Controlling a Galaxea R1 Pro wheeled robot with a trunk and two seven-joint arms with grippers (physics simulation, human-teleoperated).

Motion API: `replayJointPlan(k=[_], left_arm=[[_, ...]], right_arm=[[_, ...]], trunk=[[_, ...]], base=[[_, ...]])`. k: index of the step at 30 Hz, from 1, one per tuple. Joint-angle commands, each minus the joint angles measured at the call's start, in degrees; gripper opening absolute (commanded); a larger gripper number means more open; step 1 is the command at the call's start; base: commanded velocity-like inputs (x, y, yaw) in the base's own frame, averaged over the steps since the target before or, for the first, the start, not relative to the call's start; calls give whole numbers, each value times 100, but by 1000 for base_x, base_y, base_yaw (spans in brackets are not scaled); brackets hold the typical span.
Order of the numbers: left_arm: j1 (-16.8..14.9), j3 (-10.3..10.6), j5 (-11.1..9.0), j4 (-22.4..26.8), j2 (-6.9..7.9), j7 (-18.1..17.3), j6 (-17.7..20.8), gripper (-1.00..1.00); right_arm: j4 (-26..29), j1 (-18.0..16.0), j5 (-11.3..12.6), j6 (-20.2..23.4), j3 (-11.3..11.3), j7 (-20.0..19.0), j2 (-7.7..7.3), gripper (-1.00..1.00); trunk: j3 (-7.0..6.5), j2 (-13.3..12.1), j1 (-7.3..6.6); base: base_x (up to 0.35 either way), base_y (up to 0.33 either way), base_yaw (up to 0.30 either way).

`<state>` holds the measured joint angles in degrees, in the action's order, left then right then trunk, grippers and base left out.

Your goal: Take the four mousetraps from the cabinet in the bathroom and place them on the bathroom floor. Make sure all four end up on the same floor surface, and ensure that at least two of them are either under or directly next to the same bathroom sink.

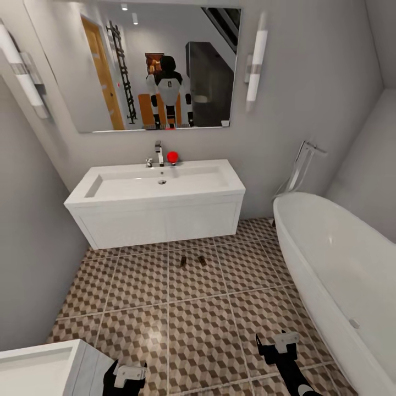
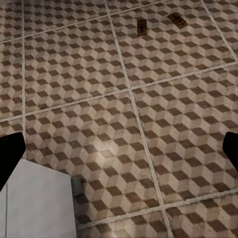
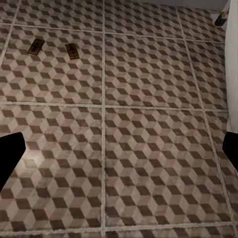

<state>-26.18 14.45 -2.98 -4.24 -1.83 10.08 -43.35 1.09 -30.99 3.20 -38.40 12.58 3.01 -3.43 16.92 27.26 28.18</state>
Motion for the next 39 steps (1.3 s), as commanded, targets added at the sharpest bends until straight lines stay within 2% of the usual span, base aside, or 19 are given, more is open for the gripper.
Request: replayJointPlan(k=[1,11,34,39], left_arm=[[-10,49,-29,-24,-4,21,-33,100],[-9,49,-31,-24,-2,21,-33,100],[-9,49,-28,-24,-2,21,-29,100],[-8,49,-28,-24,-2,28,-30,100]], right_arm=[[-4,-6,31,-15,51,24,0,100],[-4,-4,31,-13,51,25,2,100],[-4,-4,31,-16,51,15,9,100],[-4,136,31,-29,51,9,-5,100]], trunk=[[-10,-33,-20],[-189,-434,-240],[-189,-434,-240],[-189,-434,-240]], base=[[0,0,0],[0,0,0],[0,0,0],[0,0,0]])
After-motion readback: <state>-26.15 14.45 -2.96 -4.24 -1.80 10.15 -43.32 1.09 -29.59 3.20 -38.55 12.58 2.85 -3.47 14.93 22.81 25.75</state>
